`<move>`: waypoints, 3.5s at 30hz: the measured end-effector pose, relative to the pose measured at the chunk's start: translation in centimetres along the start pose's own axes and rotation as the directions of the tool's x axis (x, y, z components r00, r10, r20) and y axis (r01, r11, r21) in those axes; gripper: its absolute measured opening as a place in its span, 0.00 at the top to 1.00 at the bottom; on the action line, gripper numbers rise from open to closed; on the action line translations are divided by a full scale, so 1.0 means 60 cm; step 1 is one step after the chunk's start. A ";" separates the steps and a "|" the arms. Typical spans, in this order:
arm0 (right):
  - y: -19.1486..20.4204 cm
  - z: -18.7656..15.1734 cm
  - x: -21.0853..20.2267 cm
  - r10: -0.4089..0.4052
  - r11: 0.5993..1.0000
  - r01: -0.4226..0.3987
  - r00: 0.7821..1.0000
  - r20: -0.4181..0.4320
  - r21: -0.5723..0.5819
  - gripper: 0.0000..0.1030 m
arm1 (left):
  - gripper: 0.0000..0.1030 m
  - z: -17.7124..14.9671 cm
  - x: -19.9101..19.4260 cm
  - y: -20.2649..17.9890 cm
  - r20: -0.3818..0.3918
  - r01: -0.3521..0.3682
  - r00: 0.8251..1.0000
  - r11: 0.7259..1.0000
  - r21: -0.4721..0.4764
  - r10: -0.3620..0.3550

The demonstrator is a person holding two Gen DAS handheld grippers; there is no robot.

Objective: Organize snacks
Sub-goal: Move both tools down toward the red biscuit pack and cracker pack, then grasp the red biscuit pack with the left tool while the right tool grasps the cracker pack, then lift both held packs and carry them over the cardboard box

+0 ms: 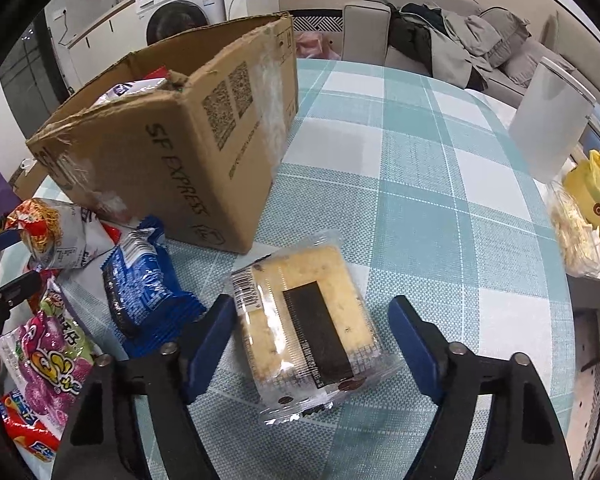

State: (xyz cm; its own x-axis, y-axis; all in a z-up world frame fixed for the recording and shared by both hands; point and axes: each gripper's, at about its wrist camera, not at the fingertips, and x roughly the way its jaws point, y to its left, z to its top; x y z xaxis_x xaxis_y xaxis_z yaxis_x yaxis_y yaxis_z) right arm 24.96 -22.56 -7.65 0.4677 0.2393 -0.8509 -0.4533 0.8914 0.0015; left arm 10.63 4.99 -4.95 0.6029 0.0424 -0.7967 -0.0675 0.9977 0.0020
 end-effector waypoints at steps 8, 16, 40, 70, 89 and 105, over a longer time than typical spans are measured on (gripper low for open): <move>0.016 -0.005 -0.010 0.058 0.997 -0.057 0.998 0.017 -0.050 0.43 | 0.01 -0.005 0.002 -0.010 -0.013 -0.004 1.000 0.999 0.035 0.005; 0.007 0.000 -0.033 0.069 0.998 -0.068 0.995 0.067 -0.013 0.43 | 0.01 -0.011 0.006 -0.020 -0.039 0.006 0.999 0.998 0.066 -0.003; 0.015 0.003 -0.122 0.117 0.993 -0.117 0.970 0.213 -0.016 0.43 | 0.60 0.001 -0.060 -0.005 0.066 0.158 0.985 0.987 0.041 -0.161; 0.052 0.014 -0.185 0.241 0.968 -0.249 0.885 0.398 -0.033 0.43 | 0.60 0.064 -0.169 -0.007 0.314 0.180 0.936 0.983 -0.038 -0.159; 0.077 0.052 -0.188 0.275 0.959 -0.279 0.867 0.416 -0.052 0.43 | 0.60 0.127 -0.160 -0.045 0.357 0.114 0.928 0.993 -0.011 -0.102; 0.091 0.100 -0.165 0.282 0.954 -0.300 0.872 0.400 -0.019 0.43 | 0.60 0.172 -0.100 -0.051 0.329 0.097 0.941 0.995 -0.027 -0.083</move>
State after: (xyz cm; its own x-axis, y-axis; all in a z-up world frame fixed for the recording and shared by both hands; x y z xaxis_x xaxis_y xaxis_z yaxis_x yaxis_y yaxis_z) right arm 22.41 -17.77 3.91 0.5833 0.6143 -0.5315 -0.5868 0.7711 0.2472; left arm 15.40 2.24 6.06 0.8344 -0.0253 -0.5506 -0.0302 0.9954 -0.0914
